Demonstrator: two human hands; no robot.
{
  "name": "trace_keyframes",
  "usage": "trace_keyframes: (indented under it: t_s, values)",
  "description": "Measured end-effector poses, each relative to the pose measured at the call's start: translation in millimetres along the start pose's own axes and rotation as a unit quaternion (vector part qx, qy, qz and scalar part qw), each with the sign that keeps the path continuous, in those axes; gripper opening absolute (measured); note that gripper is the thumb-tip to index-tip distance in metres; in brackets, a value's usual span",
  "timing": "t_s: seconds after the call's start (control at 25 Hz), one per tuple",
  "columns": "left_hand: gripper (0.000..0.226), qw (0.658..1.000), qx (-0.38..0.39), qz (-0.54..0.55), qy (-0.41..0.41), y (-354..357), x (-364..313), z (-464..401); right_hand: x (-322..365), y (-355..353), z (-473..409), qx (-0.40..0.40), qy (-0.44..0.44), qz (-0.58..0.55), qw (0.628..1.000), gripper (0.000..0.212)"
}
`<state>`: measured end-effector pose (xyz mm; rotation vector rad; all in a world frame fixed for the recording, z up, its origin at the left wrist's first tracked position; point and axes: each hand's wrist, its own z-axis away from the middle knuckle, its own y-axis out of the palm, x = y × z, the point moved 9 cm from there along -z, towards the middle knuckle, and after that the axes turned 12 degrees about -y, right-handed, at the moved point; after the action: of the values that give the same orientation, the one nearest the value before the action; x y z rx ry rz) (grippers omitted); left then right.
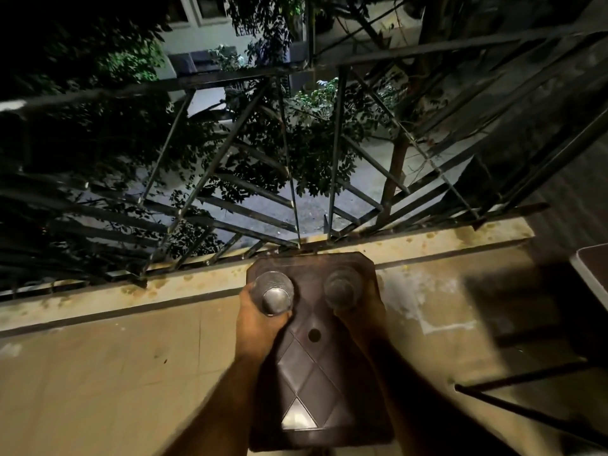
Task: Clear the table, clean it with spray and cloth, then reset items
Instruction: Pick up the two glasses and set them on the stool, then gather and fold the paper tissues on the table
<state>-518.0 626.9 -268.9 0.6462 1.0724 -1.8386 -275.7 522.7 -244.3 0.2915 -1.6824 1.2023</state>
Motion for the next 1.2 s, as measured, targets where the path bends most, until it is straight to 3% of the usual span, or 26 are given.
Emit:
trace_keyframes:
  t_s: [0.16,0.36,0.48,0.6,0.72,0.84,0.88,1.0,1.08,1.2]
  values:
    - [0.095,1.000,0.001,0.001,-0.006,2,4,-2,-8,0,-1,-0.021,-0.007,0.011,1.000,0.055]
    - [0.122,1.000,0.024,-0.014,0.008,1,-29,26,15,-19,15,-0.009,-0.053,0.010,0.999,0.069]
    - [0.108,0.995,-0.009,-0.075,0.064,-9,-62,54,36,-57,24,-0.015,-0.060,0.067,0.996,0.063]
    - [0.083,0.980,-0.041,-0.155,0.115,1,-108,105,39,-111,41,0.020,0.019,-0.019,0.999,0.064]
    - [0.055,0.960,-0.011,-0.205,0.192,47,-172,185,40,-202,65,-0.009,0.019,-0.005,1.000,0.075]
    - [0.043,0.945,0.048,-0.194,0.259,106,-220,261,35,-302,93,-0.048,0.006,0.015,0.999,0.058]
    - [0.042,0.931,0.077,-0.198,0.296,146,-247,309,23,-369,116,-0.086,0.017,0.025,0.996,0.052]
    - [0.045,0.911,0.126,-0.196,0.340,215,-285,374,4,-481,149,-0.180,0.028,0.052,0.982,0.042]
    - [0.045,0.881,0.183,-0.200,0.389,287,-310,453,-31,-581,201,-0.254,0.086,0.066,0.961,0.038]
    - [0.048,0.844,0.264,-0.214,0.414,368,-319,543,-74,-674,273,-0.337,0.143,0.075,0.927,0.035]
